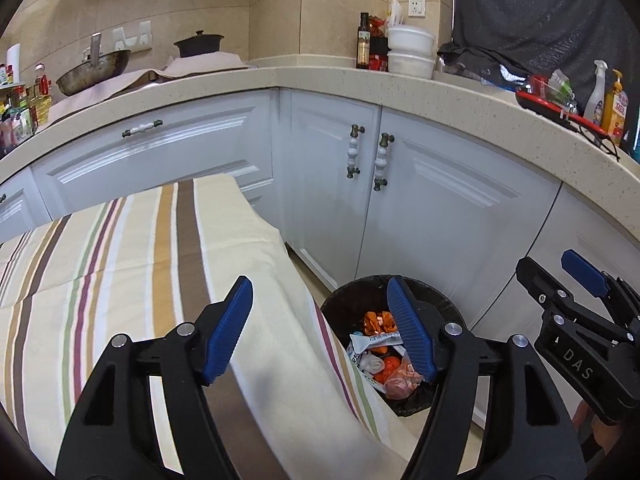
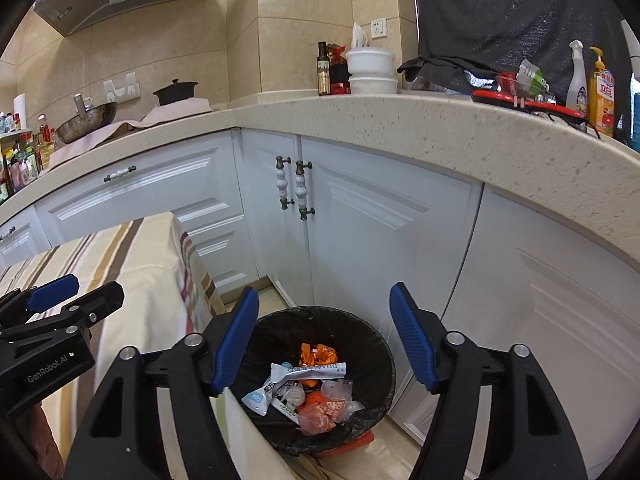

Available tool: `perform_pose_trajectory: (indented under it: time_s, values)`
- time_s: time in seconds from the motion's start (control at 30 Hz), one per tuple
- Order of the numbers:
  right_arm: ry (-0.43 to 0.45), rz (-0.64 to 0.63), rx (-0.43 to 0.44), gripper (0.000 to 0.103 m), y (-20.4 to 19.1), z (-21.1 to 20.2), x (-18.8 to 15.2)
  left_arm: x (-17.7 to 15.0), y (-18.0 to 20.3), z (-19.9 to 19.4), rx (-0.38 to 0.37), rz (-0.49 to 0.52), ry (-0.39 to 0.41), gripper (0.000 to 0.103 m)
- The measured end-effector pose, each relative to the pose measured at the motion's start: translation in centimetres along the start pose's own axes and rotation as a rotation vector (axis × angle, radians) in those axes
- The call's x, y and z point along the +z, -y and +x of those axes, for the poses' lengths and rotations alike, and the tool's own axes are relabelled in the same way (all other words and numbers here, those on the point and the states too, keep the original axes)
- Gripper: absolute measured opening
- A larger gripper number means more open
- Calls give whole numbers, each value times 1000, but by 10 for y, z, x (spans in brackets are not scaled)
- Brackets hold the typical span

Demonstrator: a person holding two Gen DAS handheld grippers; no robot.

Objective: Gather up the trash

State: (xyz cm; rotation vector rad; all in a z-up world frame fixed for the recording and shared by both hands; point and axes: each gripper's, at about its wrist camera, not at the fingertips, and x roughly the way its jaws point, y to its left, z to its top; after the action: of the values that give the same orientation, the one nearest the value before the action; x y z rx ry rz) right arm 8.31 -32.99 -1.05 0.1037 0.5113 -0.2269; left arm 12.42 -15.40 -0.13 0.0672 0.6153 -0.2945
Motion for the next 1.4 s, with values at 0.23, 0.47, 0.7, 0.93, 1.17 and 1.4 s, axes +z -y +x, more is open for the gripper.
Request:
perform_pose_trajectory:
  time_s: [0.23, 0.47, 0.7, 0.93, 1.17, 1.4]
  values:
    - [30, -17, 17, 73, -18, -30, 0, -9, -15, -39, 4, -5, 55, 72]
    - [63, -56, 28, 77, -40, -61, -4, -21, -33, -72, 28, -14, 97, 77]
    - [106, -81, 33, 80, -54, -90, -8, -30, -48, -102, 59, -25, 138, 85]
    - [128, -97, 30, 82, -63, -108, -11, -37, -59, -126, 64, -42, 163, 88]
    - [137, -110, 32, 83, -68, -118, -15, -42, -63, -137, 67, -50, 170, 89]
    - [147, -113, 29, 83, -70, -122, -16, -44, -65, -141, 72, -53, 179, 89]
